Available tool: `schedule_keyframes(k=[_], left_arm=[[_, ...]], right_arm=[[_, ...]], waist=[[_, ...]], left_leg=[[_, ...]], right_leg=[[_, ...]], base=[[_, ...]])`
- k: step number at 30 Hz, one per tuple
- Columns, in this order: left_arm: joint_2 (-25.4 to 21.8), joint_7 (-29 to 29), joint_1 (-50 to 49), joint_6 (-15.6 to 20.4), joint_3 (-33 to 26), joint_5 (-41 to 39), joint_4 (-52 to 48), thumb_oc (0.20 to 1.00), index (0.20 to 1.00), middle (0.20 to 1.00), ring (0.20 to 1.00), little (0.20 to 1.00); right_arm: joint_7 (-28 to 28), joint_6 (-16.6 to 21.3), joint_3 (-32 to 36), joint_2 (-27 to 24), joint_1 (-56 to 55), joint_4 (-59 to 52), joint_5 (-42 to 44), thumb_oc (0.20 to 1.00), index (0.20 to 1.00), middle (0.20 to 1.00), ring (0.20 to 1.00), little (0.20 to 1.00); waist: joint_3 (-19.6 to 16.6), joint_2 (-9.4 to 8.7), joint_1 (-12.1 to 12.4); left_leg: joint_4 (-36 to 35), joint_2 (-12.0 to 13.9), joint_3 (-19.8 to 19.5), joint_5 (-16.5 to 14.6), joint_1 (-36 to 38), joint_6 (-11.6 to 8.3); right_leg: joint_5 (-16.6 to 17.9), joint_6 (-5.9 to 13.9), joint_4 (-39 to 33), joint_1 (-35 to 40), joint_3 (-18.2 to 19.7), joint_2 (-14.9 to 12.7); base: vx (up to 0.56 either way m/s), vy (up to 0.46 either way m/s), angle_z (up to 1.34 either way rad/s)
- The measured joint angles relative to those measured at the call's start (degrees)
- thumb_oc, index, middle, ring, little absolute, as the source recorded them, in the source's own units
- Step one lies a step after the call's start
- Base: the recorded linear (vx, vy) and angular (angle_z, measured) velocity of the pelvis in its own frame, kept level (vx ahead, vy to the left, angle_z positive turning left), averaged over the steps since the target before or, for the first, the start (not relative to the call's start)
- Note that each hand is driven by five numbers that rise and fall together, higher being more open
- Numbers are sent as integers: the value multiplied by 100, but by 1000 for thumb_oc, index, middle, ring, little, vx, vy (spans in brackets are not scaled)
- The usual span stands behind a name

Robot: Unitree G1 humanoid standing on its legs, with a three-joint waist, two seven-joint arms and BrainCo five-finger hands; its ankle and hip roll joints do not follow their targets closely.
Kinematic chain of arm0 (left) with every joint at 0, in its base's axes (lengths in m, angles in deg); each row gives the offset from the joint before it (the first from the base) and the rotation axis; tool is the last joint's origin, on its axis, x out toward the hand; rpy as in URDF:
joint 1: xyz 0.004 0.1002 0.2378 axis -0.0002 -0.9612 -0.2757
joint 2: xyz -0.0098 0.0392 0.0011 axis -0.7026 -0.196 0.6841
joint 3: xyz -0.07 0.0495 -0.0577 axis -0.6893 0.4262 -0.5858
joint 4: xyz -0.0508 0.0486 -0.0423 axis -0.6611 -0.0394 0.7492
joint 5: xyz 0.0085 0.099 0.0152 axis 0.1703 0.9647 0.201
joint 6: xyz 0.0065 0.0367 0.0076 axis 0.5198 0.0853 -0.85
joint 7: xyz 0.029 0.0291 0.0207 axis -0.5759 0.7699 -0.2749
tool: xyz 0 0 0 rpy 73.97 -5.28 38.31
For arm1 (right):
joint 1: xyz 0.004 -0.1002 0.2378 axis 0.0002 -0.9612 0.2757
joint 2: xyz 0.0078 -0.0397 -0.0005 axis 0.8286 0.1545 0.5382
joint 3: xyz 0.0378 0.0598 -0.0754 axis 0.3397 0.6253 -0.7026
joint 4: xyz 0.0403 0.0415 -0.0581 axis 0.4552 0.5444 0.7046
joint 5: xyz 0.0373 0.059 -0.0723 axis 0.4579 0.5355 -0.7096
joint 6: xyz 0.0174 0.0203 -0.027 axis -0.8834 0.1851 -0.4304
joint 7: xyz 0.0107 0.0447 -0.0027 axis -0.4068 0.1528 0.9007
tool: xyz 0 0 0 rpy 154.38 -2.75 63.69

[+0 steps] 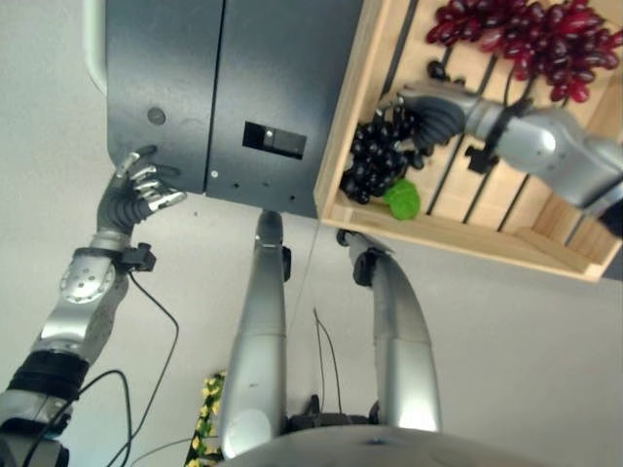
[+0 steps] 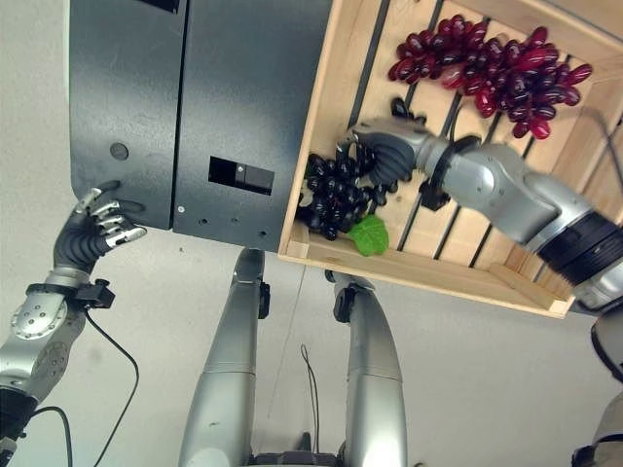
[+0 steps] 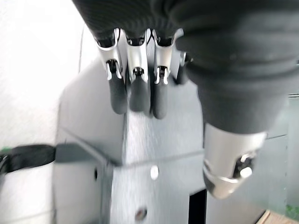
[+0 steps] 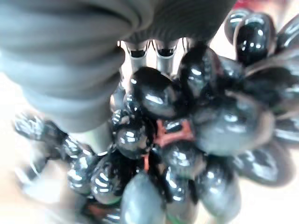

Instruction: Pick up the fruits from the basket on one side to the basket on the other side

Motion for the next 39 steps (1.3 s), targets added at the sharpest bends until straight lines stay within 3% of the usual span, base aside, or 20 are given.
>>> schedule_keyframes(k=[3,9,18,28,29,30,31,35,39], left_arm=[[14,20,147,-3,50,-33,87,1000,1000,1000,1000,1000],[180,212,196,-82,101,-32,145,1000,1000,1000,1000,1000],[588,327,165,-253,189,-27,321,1000,1000,1000,1000,1000],[704,435,48,-331,196,-16,317,1000,1000,1000,1000,1000],[706,433,47,-331,191,-16,317,1000,1000,1000,1000,1000],[705,435,49,-326,181,-16,303,1000,1000,1000,1000,1000],[702,428,43,-318,155,-18,279,1000,1000,1000,1000,1000],[680,408,-16,-295,141,-17,153,1000,1000,1000,1000,1000],[648,388,-105,-217,-26,-14,-60,1000,1000,1000,1000,1000]], right_arm=[[-175,-239,-181,-35,-18,-2,1544,200,200,200,200,200],[-351,-415,-57,4,-470,14,2771,200,200,200,200,200],[-560,-466,553,492,-1208,-6,3492,200,200,200,200,200],[-572,-469,714,536,-1432,-76,3585,200,200,200,200,200],[-583,-463,702,513,-1392,-86,3562,379,379,379,379,379],[-584,-460,636,429,-1320,-129,3462,445,445,445,445,445],[-601,-458,566,332,-1206,-178,3378,1000,1000,1000,1000,1000],[-617,-359,491,30,-907,-410,2950,1000,1000,1000,1000,1000],[-268,-35,178,-665,-186,-745,1695,1000,1000,1000,1000,1000]], waist=[[17,37,14],[31,62,45],[74,132,24],[97,168,17],[97,168,19],[100,171,28],[125,185,20],[159,223,16],[161,236,17]], left_leg=[[9,17,-3,7,-34,-2],[18,14,4,9,119,-2],[-163,26,23,7,622,-3],[-304,50,69,31,919,21],[-327,52,73,35,920,26],[-333,64,86,60,887,30],[-331,73,107,54,873,25],[-403,76,95,53,840,21],[-481,85,82,113,612,56]], right_leg=[[3,-11,66,-65,-6,8],[0,-21,34,121,-18,0],[-6,-22,-80,565,-12,3],[13,-8,-255,863,-14,23],[24,-7,-276,861,-14,24],[48,-10,-292,831,-15,32],[53,-7,-300,824,-21,35],[80,3,-365,813,-45,37],[112,7,-444,600,-102,34]], base=[[-5,5,-2],[-6,5,1],[0,0,0],[0,0,0],[-8,-4,-3],[-4,-9,-4],[-4,-17,-4],[-32,4,1],[-4,0,2]])
